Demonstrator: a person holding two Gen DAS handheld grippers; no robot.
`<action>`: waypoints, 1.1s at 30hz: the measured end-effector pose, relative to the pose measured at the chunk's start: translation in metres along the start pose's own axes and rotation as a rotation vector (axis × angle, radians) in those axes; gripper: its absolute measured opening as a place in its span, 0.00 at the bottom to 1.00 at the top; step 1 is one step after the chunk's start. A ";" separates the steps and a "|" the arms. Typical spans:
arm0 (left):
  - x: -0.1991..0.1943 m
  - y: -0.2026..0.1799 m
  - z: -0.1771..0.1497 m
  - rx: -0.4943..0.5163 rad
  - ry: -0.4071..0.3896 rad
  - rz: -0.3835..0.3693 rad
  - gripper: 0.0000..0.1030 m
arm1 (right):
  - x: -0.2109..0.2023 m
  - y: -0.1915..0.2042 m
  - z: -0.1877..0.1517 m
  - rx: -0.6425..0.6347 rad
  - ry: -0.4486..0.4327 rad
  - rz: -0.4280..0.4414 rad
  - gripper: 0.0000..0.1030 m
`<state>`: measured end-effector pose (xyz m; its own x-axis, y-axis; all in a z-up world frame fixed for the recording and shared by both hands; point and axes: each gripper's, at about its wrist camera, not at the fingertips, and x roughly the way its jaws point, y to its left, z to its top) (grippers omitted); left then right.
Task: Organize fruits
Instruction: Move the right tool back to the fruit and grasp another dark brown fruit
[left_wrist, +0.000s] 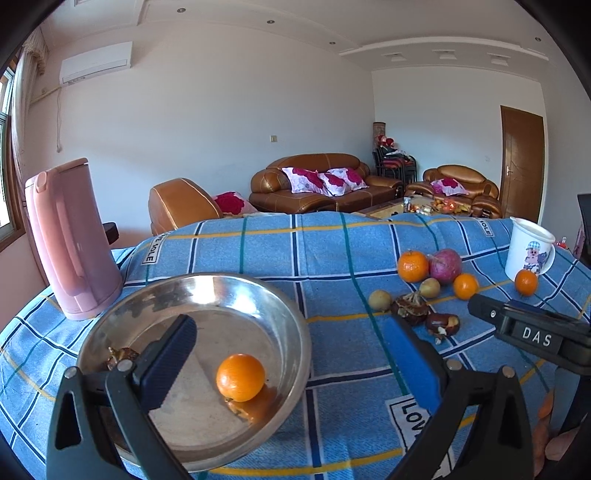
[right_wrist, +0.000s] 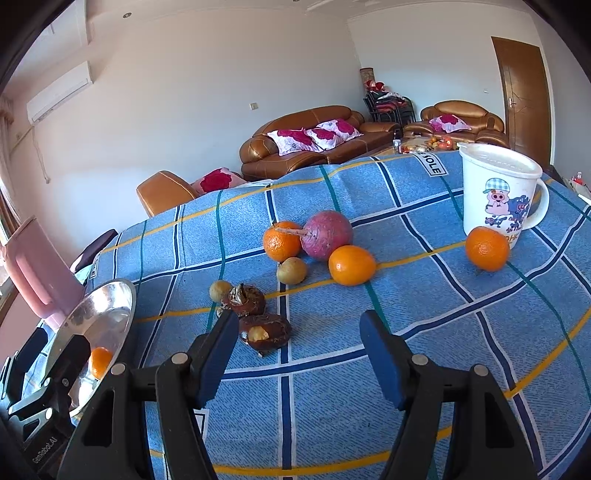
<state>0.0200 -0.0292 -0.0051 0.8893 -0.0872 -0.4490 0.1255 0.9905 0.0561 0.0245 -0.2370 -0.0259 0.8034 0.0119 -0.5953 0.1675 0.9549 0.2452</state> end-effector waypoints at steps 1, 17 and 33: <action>0.001 -0.003 0.000 0.000 0.007 -0.008 1.00 | 0.001 -0.002 0.000 0.003 0.008 -0.001 0.67; 0.007 -0.028 0.001 0.031 0.058 -0.050 1.00 | 0.045 0.016 0.005 -0.087 0.188 0.122 0.67; 0.013 -0.032 0.000 0.041 0.088 -0.006 1.00 | 0.055 0.018 0.003 -0.115 0.245 0.096 0.43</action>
<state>0.0277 -0.0621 -0.0133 0.8468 -0.0816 -0.5256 0.1500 0.9847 0.0888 0.0731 -0.2197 -0.0519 0.6481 0.1623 -0.7441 0.0201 0.9731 0.2297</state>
